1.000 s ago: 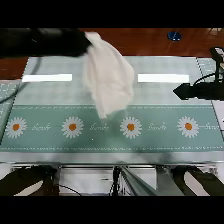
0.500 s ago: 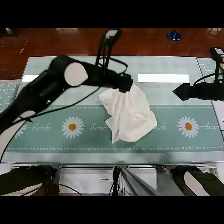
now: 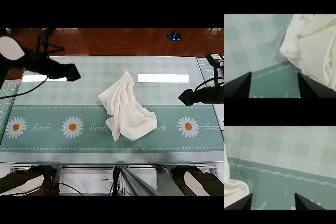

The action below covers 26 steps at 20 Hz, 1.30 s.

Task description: Fold the shirts.

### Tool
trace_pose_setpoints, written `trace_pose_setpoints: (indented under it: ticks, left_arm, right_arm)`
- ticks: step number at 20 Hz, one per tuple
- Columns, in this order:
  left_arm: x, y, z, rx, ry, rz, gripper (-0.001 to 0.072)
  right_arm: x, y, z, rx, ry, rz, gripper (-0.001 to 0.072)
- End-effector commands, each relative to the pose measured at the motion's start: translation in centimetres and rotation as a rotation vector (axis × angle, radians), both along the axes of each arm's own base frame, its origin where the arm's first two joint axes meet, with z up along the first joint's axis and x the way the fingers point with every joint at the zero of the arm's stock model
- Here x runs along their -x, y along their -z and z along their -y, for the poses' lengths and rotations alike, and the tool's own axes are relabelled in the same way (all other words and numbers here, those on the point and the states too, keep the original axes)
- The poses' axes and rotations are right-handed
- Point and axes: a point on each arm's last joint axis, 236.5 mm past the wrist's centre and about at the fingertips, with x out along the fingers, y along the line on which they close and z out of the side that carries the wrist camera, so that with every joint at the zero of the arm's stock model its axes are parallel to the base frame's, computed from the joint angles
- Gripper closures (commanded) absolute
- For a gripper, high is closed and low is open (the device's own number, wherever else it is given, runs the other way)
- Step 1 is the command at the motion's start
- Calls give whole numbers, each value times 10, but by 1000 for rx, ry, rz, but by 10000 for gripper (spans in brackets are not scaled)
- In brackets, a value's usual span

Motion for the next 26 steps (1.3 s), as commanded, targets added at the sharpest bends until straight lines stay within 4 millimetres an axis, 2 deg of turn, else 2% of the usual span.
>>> trace_pose_setpoints:
  ticks: [1, 3, 7, 9, 12, 14, 15, 19, 20, 22, 26]
  left_arm:
    - [6, 50, -7, 222, -128, -178, -13]
    - [17, 78, 13, 283, -117, -307, -13]
    - [46, 121, 74, 332, -31, -508, -13]
    - [55, 137, 99, 337, -39, -565, -13]
    - [46, 143, 126, 351, -120, -540, -13]
    - [34, 142, 132, 359, -164, -498, 55]
    - [29, 142, 129, 358, -175, -483, 60]
    - [10, 142, 98, 348, -229, -467, 61]
    - [8, 145, 94, 349, -241, -472, 112]
    - [15, 155, 98, 336, -230, -504, 124]
    - [28, 177, 120, 315, -223, -567, 124]
  right_arm:
    - [0, 1, 6, 23, 8, -1, 107]
    - [-2, 0, 6, 23, 9, 6, 107]
    - [-3, -1, 6, 18, 22, 13, 107]
    - [-3, -1, 6, 17, 24, 12, 107]
    - [-3, -1, 6, 16, 25, 12, 107]
    - [-3, -1, 6, 13, 29, 8, 107]
    - [-2, 0, 6, 13, 29, 5, 107]
    - [-2, 0, 6, 13, 28, 5, 107]
    - [-2, 0, 6, 13, 28, 5, 107]
    - [-2, 0, 6, 13, 28, 4, 107]
    - [1, 1, 3, -8, 35, -9, 107]
